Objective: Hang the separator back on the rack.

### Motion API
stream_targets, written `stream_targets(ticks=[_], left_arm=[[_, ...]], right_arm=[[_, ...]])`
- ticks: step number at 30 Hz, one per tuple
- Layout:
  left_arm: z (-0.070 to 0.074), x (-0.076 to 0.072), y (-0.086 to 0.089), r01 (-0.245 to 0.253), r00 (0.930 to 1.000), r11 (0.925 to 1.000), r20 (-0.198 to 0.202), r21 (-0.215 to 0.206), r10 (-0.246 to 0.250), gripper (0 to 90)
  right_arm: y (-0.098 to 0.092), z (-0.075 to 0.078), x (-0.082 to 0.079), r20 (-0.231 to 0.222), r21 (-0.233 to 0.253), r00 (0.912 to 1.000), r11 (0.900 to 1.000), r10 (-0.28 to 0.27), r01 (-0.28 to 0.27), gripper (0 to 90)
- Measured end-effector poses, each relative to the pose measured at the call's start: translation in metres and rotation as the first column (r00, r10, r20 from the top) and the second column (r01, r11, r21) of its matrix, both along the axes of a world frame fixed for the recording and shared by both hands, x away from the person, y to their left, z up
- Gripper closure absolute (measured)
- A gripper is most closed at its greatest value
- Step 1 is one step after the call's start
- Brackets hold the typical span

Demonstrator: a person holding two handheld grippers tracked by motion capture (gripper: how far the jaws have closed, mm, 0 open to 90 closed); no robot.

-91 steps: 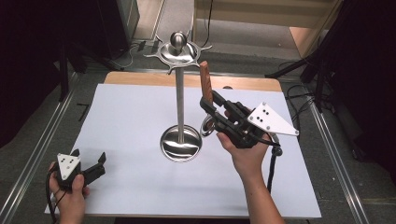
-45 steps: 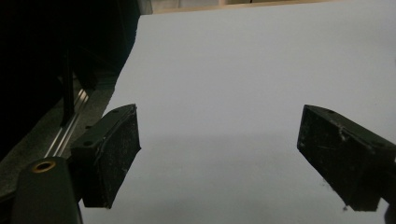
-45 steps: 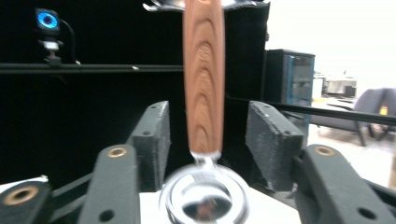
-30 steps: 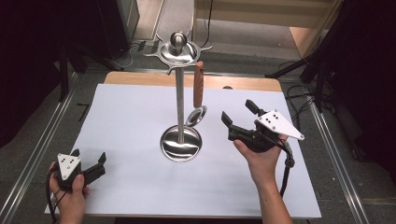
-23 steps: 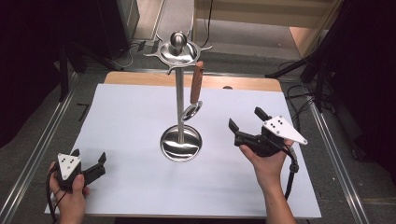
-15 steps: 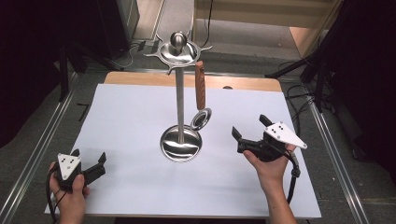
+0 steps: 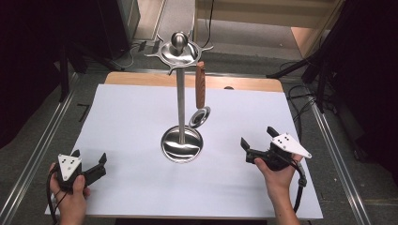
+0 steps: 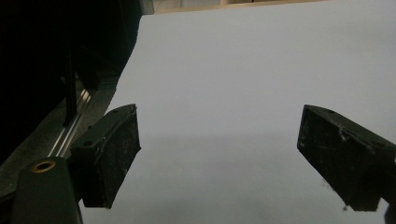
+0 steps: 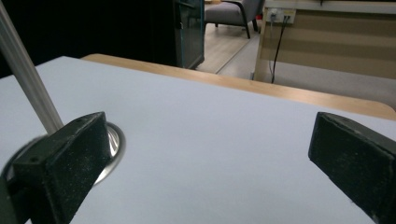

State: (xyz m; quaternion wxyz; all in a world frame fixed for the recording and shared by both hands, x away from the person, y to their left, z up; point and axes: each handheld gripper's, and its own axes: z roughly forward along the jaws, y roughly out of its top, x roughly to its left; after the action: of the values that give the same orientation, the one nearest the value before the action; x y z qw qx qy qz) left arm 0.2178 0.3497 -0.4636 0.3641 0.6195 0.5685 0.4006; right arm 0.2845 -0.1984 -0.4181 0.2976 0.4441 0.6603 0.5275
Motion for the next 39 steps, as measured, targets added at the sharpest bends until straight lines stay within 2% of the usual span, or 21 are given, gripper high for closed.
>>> stream_targets(ticks=[7, 17, 39], left_arm=[[0.000, 0.000, 0.001, 0.002, 1.0000, 1.0000, 0.002, -0.008, -0.002, 14.1], [0.000, -0.001, 0.002, 0.004, 1.0000, 0.9999, 0.007, -0.016, -0.004, 14.2], [0.000, -0.001, 0.003, 0.005, 0.9999, 0.9997, 0.011, -0.022, -0.005, 14.2]], right_arm=[[-0.019, -0.016, -0.005, -0.037, -0.020, 0.9988, 0.999, -0.032, 0.031, 0.0], [-0.045, -0.034, -0.015, -0.065, -0.051, 0.9941, 0.995, -0.087, 0.084, 0.0], [-0.098, -0.057, -0.037, -0.130, -0.084, 0.9748, 0.982, -0.181, 0.172, 0.0]])
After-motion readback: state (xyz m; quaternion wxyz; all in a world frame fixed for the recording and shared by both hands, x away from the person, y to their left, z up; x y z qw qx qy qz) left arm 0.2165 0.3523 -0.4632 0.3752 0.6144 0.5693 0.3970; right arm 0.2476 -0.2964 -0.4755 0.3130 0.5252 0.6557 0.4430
